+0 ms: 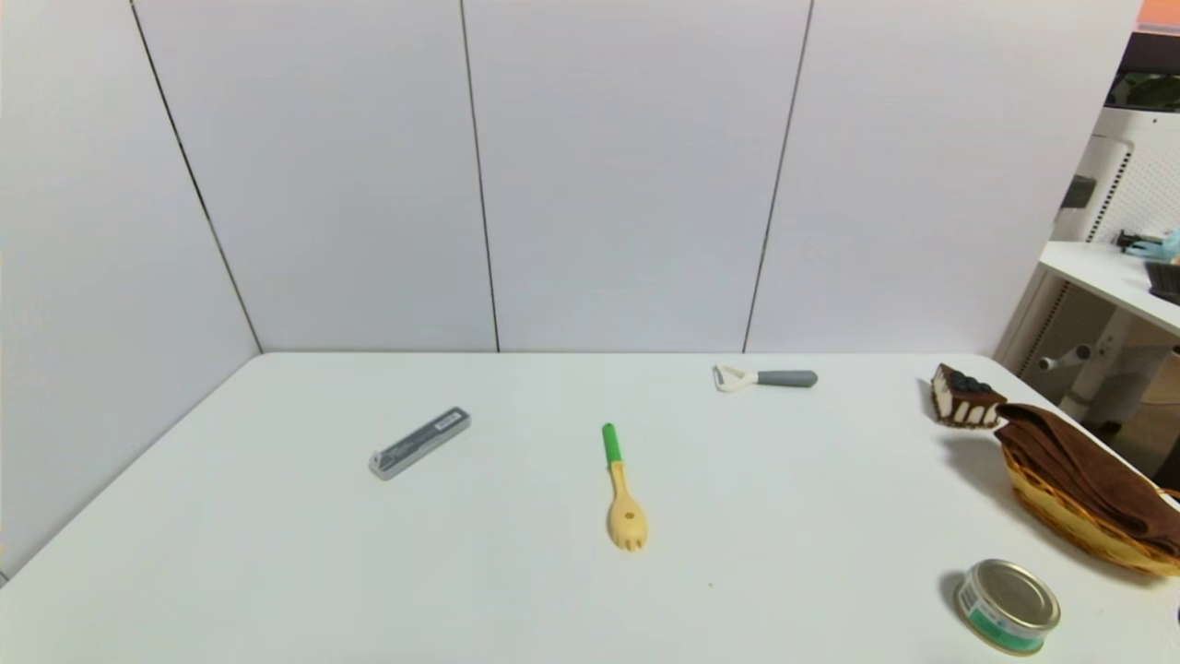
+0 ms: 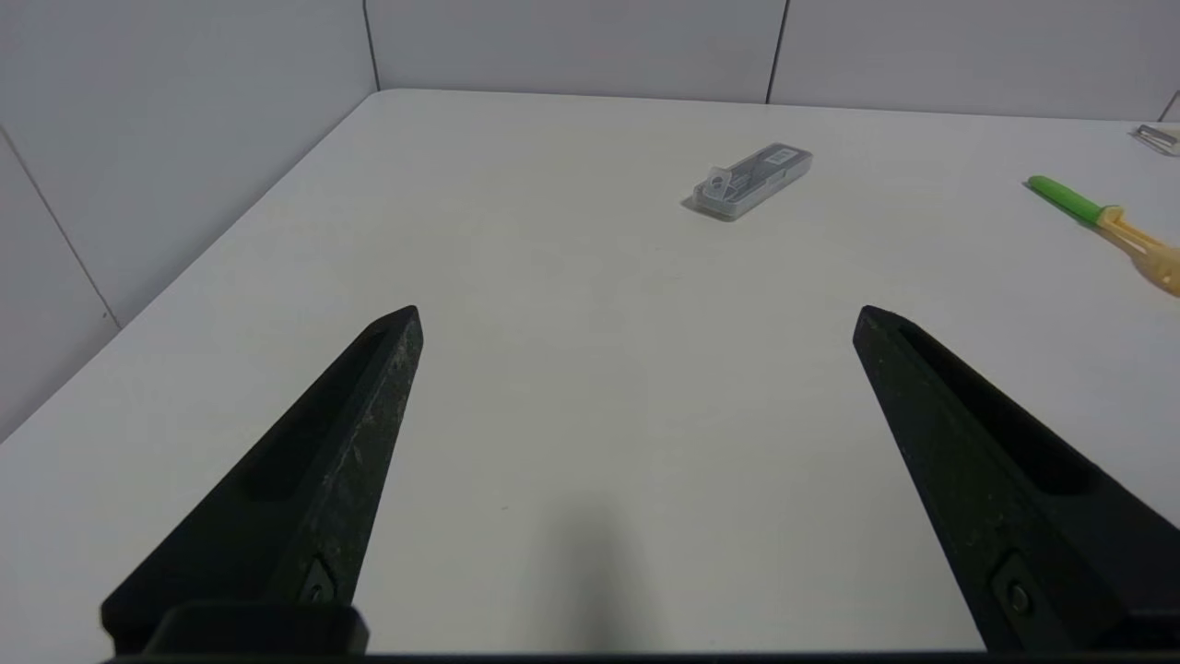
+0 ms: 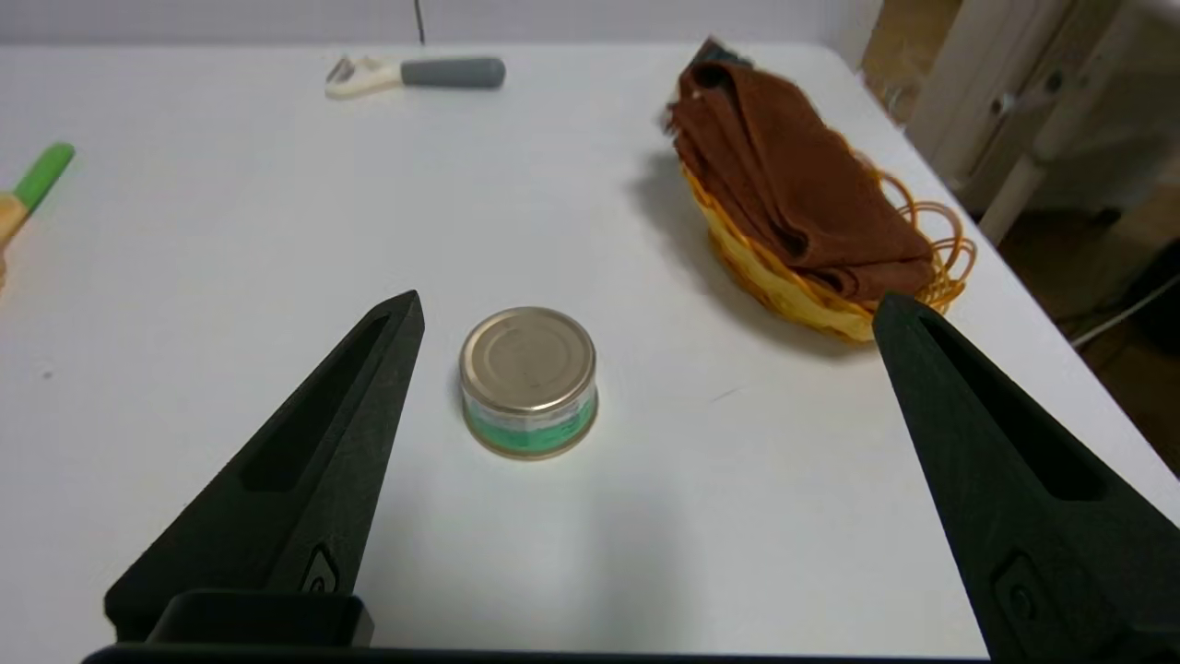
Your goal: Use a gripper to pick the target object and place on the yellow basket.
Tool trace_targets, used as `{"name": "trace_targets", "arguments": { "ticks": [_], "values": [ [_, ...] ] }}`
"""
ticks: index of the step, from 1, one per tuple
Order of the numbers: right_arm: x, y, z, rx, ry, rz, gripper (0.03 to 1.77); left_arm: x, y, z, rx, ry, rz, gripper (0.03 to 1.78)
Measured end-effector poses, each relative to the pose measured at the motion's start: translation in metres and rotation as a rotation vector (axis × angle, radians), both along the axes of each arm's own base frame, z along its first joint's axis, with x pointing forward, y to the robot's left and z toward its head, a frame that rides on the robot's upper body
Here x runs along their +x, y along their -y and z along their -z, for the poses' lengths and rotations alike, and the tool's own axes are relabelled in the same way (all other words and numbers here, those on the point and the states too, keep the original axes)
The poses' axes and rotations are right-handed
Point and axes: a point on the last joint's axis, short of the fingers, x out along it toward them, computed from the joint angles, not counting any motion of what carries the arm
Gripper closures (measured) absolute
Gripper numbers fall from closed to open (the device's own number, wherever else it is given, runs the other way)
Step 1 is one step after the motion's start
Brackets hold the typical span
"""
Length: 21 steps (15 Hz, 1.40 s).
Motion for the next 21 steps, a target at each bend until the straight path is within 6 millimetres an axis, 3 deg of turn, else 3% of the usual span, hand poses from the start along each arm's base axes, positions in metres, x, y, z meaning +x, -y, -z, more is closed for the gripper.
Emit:
{"name": "trace_targets", "arguments": {
  "ticks": [4, 14, 21],
  "values": [
    [-0.009, -0.001, 0.028, -0.015, 0.08, -0.029, 0.11, 0.0, 0.0, 0.0, 0.0, 0.0, 0.0, 0.12],
    [-0.033, -0.001, 0.05, -0.007, 0.191, -0.133, 0.11, 0.0, 0.0, 0.0, 0.0, 0.0, 0.0, 0.12],
    [-0.037, -0.001, 0.052, 0.024, 0.23, -0.121, 0.11, 0.0, 0.0, 0.0, 0.0, 0.0, 0.0, 0.12]
  ]
}}
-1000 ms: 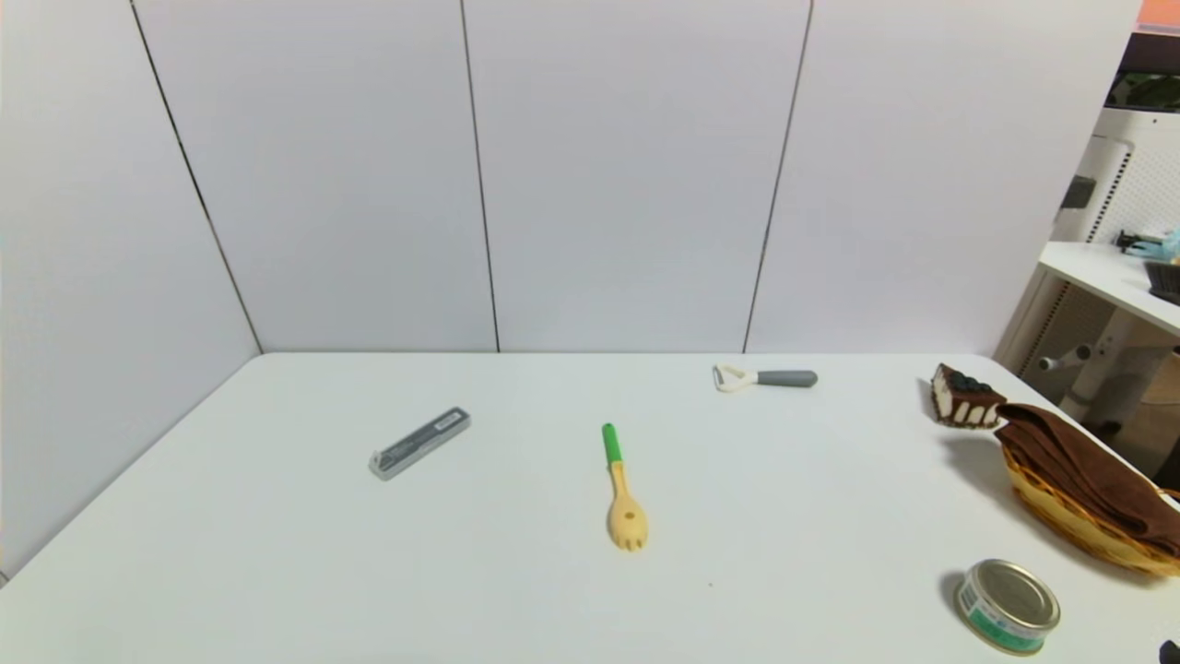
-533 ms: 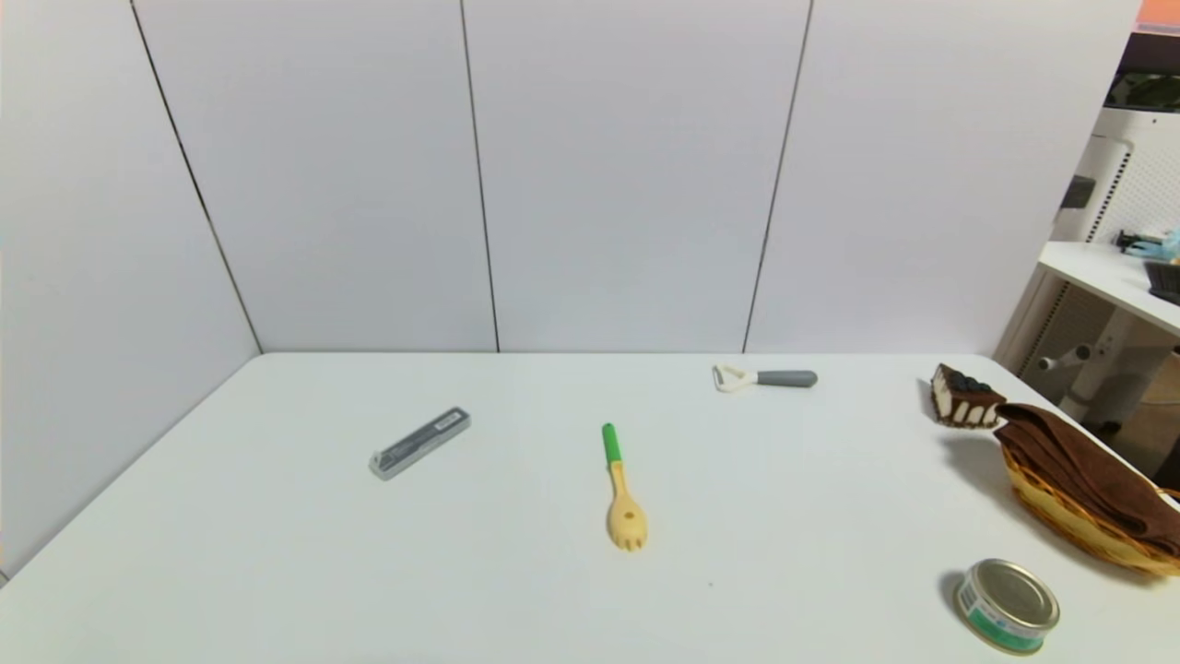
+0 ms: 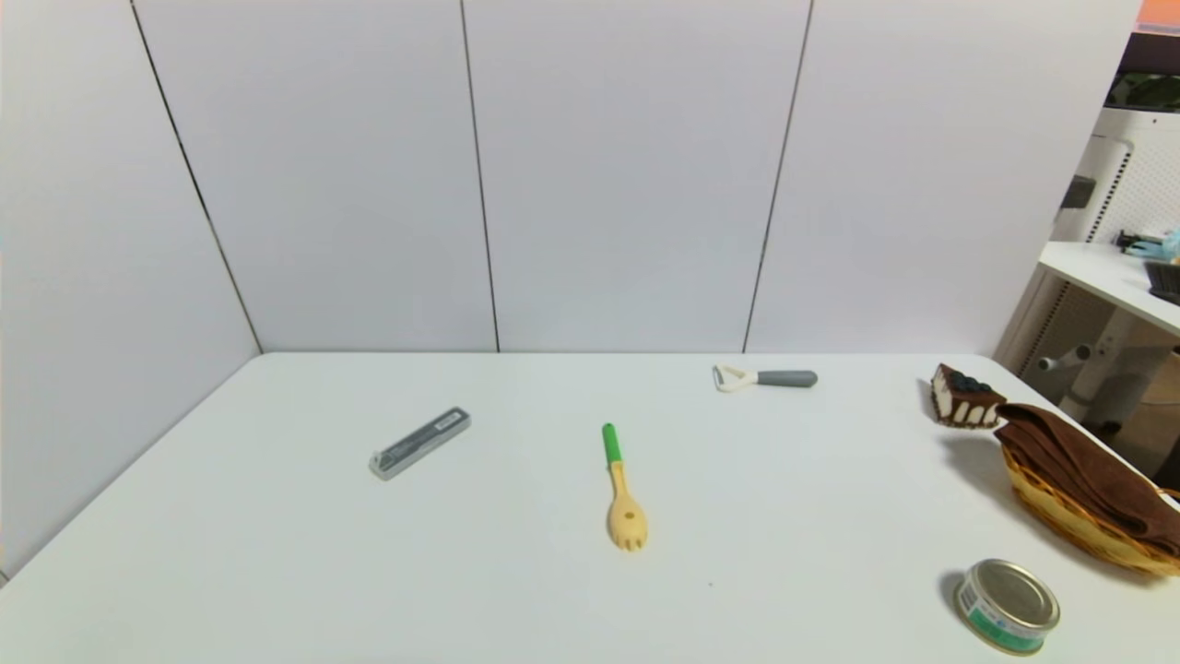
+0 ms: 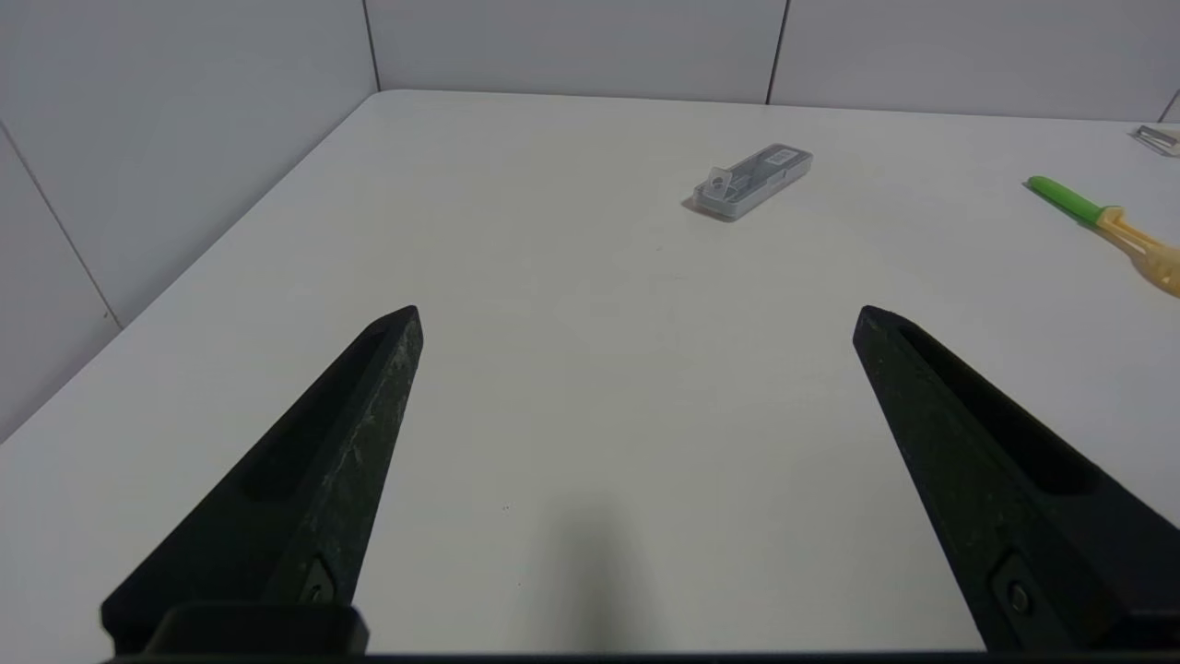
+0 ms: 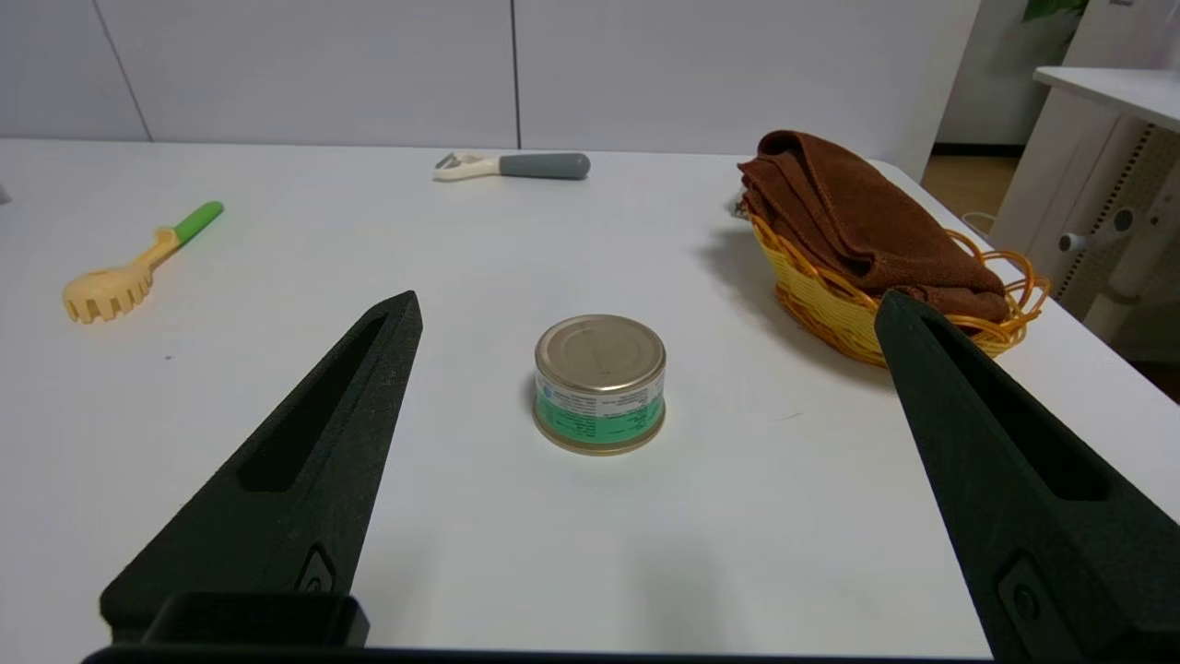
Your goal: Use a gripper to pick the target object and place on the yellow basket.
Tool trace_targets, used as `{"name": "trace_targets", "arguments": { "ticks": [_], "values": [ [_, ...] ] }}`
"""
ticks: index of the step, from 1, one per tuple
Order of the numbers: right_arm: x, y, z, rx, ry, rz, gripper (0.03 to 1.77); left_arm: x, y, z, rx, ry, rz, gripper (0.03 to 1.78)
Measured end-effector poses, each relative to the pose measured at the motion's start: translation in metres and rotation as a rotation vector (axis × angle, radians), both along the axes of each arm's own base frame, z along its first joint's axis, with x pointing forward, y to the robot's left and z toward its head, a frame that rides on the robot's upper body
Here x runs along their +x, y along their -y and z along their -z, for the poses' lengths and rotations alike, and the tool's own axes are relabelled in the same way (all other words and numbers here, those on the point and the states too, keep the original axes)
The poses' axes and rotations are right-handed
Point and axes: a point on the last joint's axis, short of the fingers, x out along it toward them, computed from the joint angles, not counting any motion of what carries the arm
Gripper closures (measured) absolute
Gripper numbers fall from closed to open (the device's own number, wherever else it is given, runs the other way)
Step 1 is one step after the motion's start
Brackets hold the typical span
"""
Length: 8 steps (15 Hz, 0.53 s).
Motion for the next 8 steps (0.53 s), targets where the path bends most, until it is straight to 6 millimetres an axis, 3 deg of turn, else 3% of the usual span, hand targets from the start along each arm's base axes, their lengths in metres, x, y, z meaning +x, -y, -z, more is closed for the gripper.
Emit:
{"name": "trace_targets", "arguments": {
  "ticks": [8],
  "values": [
    [0.0, -0.0001, 0.0002, 0.009, -0.001, -0.003, 0.11, 0.0, 0.0, 0.0, 0.0, 0.0, 0.0, 0.12]
  ]
}}
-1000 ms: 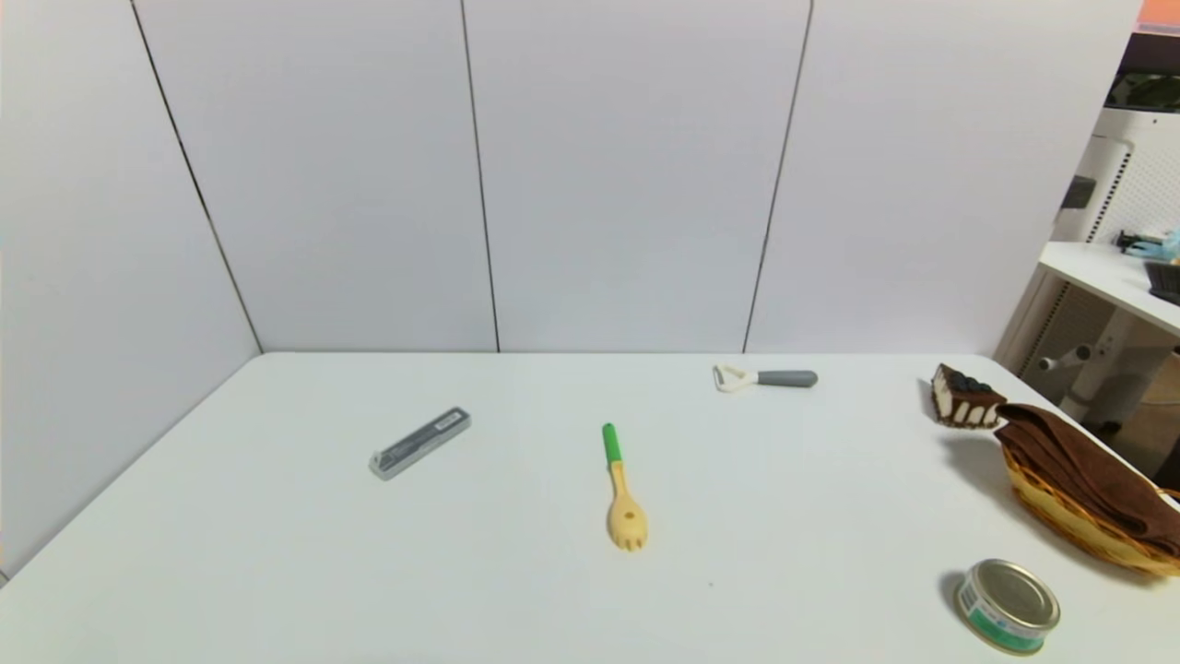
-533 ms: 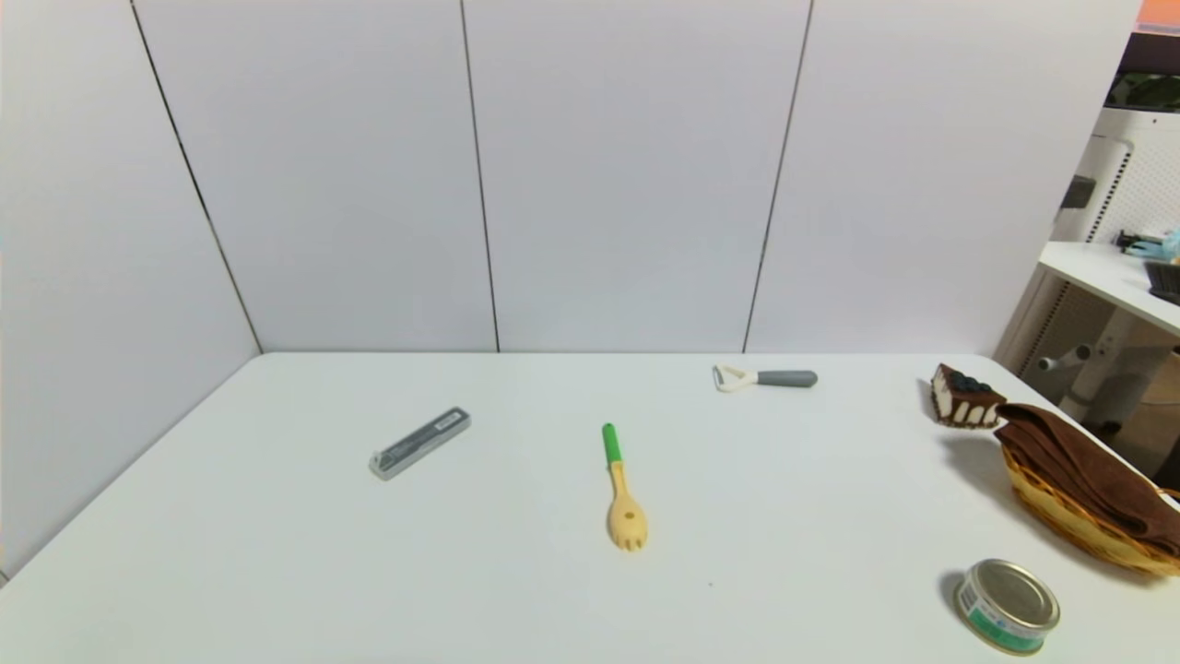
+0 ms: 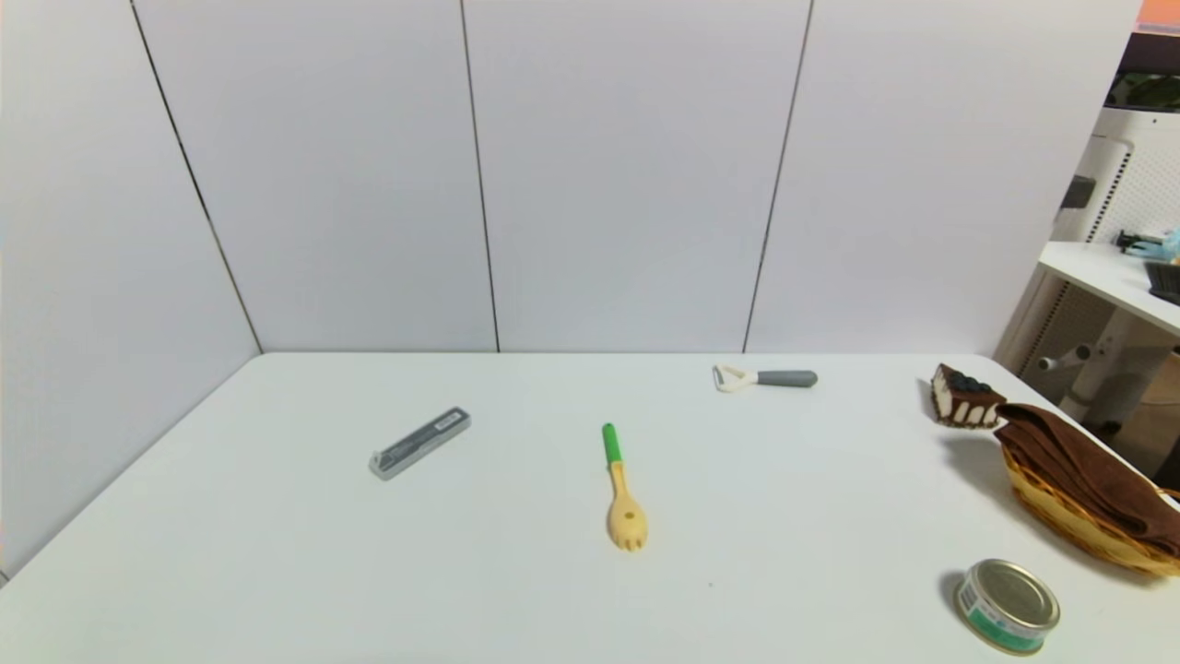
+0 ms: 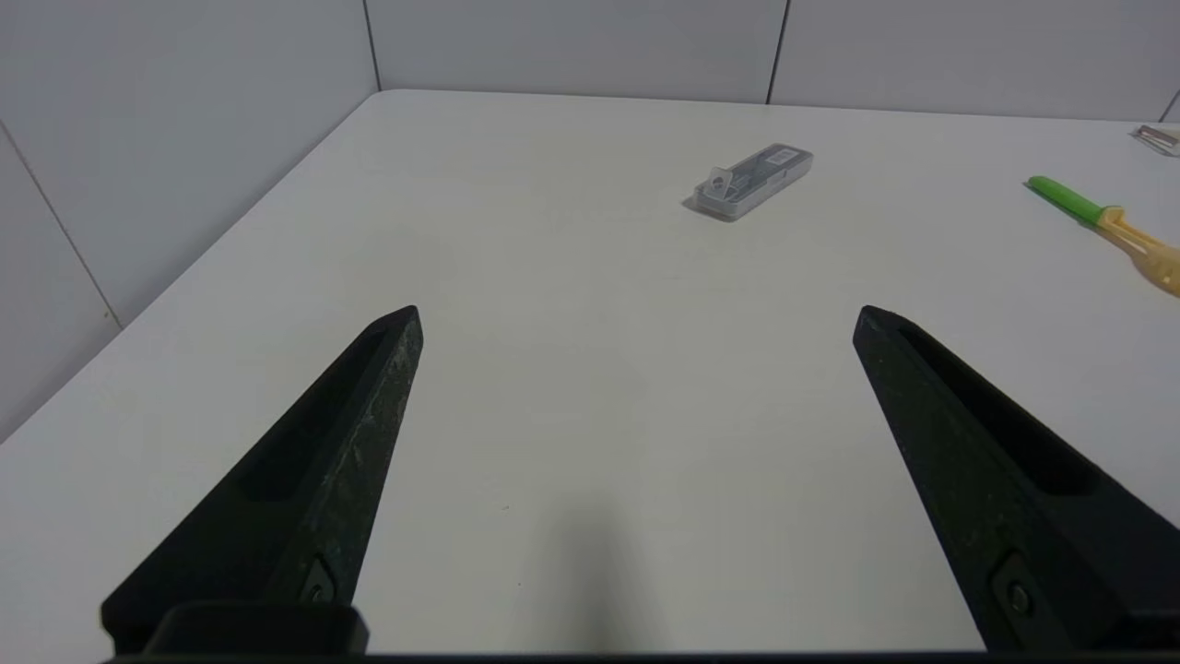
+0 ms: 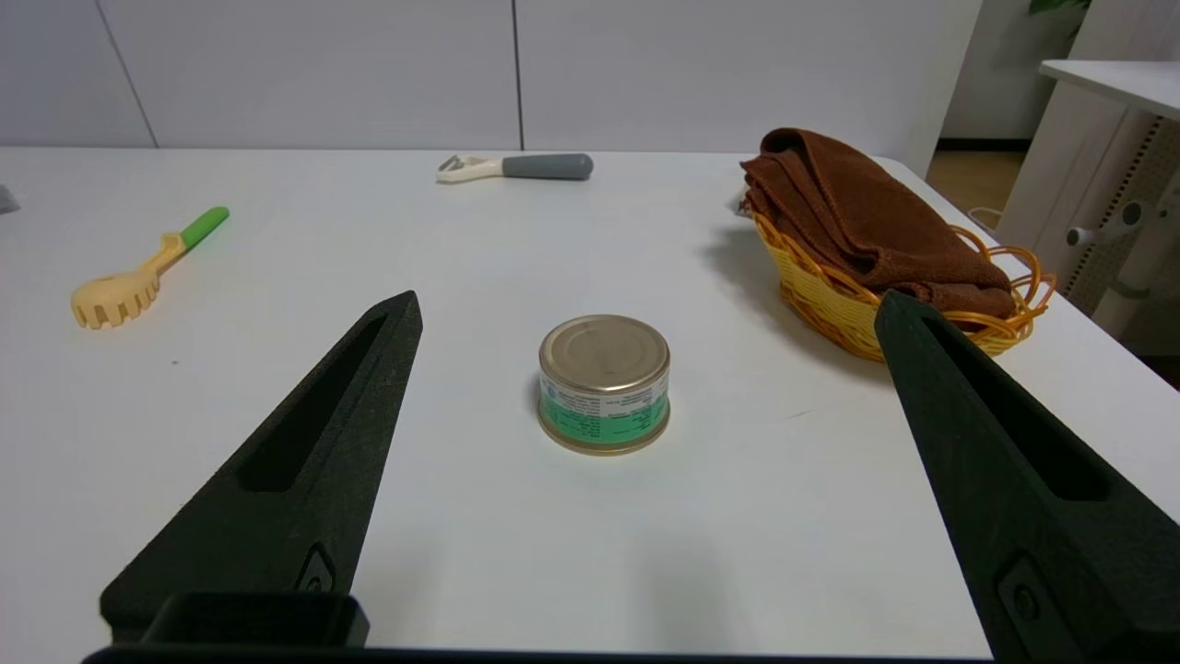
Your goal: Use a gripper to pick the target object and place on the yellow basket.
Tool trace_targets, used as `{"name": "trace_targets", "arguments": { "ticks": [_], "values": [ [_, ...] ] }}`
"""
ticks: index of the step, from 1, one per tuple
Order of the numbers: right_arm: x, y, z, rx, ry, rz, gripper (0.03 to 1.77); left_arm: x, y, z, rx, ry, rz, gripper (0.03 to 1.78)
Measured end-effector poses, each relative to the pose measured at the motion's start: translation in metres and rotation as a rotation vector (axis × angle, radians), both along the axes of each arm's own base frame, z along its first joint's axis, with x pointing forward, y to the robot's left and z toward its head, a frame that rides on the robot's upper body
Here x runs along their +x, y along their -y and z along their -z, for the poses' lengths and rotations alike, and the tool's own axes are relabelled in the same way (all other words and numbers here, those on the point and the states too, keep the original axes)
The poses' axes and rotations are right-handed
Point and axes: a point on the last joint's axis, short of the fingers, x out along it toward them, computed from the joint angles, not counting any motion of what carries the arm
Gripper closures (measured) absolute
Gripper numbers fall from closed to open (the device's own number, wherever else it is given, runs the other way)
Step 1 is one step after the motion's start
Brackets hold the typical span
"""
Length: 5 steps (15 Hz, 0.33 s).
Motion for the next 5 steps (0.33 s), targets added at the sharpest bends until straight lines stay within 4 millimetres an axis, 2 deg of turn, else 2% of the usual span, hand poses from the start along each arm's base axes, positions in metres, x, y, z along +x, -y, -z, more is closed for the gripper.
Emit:
{"name": "trace_targets", "arguments": {
  "ticks": [5],
  "values": [
    [-0.0001, 0.0, -0.0011, 0.006, 0.011, -0.001, 0.11, 0.0, 0.0, 0.0, 0.0, 0.0, 0.0, 0.12]
  ]
}}
